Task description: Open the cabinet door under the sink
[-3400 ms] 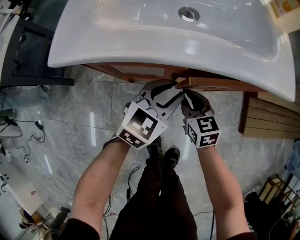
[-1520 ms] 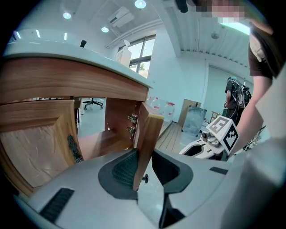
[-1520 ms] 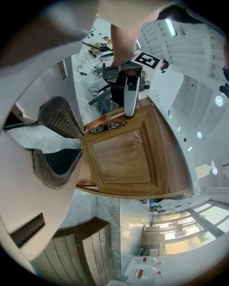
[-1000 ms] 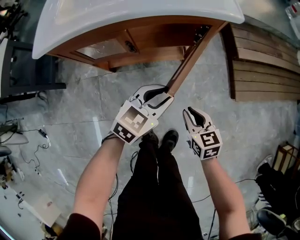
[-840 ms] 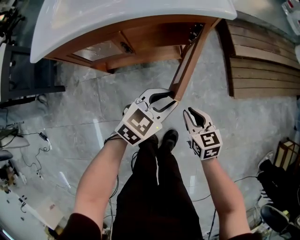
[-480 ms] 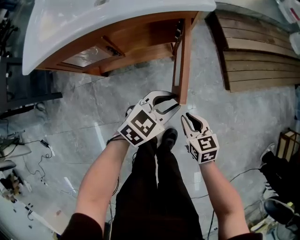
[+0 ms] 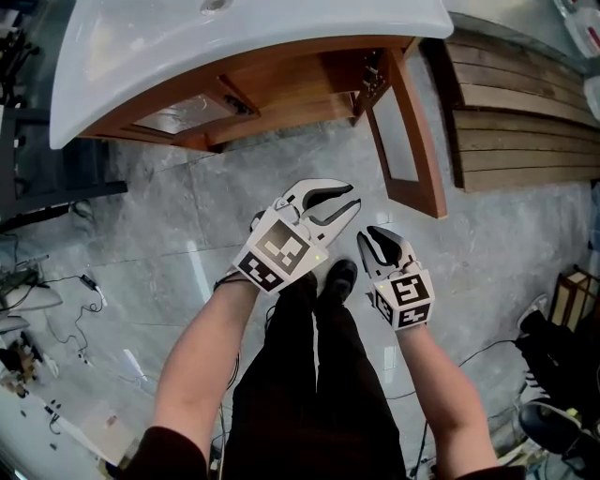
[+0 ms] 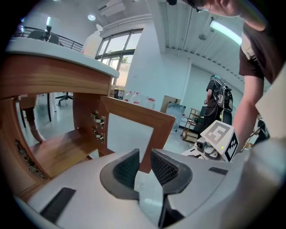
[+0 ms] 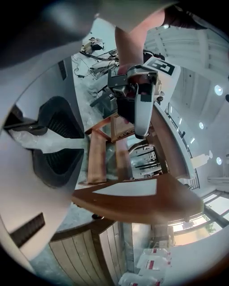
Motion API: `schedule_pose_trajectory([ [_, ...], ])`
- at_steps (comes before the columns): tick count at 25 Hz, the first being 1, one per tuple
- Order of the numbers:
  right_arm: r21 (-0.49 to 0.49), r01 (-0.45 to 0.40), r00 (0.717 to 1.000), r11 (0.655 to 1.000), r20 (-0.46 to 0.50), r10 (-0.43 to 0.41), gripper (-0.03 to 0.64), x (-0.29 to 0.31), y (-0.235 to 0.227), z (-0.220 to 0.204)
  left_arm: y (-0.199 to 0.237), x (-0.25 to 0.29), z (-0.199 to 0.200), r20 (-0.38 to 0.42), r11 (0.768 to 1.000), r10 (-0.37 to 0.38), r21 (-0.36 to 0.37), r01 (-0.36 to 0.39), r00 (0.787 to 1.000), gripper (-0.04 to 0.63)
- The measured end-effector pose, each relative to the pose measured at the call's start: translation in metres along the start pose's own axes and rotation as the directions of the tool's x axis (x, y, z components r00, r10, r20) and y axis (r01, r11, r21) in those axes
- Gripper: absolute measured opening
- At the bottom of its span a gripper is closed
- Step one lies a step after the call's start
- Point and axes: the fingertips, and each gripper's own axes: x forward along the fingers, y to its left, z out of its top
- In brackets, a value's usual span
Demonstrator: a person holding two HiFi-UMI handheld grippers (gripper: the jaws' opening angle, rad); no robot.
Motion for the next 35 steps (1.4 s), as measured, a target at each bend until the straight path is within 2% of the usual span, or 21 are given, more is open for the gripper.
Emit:
schedule_pose_trajectory([
  [6,-0.054,-0.035,0.999,0.998,0.014,0.036,0.086,0.032,0.017,0.037,0.052,-0.041,-0.011,0.024,0.989,0.134,-0.067,-0.132,0.991,0.092],
  [12,-0.106,-0.053,0.997,0.993,0.047,0.058,0.086,0.078,0.034,0.088,0.109,-0.088,-0.031,0.019,0.949,0.283,-0.150,-0.277,0.959,0.078],
  [21,-0.158,-0.061,0.994,0.986,0.083,0.074,0.086,0.153,0.068,0.169,0.187,-0.149,-0.056,0.009,0.903,0.396,-0.188,-0.387,0.918,0.031],
  [28,-0.142,-0.037,0.991,0.989,0.119,0.055,0.086,0.190,0.066,0.212,0.233,-0.144,-0.072,-0.029,0.864,0.460,-0.217,-0.455,0.888,0.036],
  [31,-0.147,-0.047,0.991,0.988,0.118,0.064,0.086,0.198,0.062,0.221,0.246,-0.130,-0.075,-0.038,0.848,0.476,-0.247,-0.470,0.879,0.111],
  [35,-0.163,-0.071,0.989,0.984,0.114,0.090,0.086,0.209,0.052,0.228,0.261,-0.109,-0.080,-0.067,0.821,0.504,-0.273,-0.502,0.861,0.144],
])
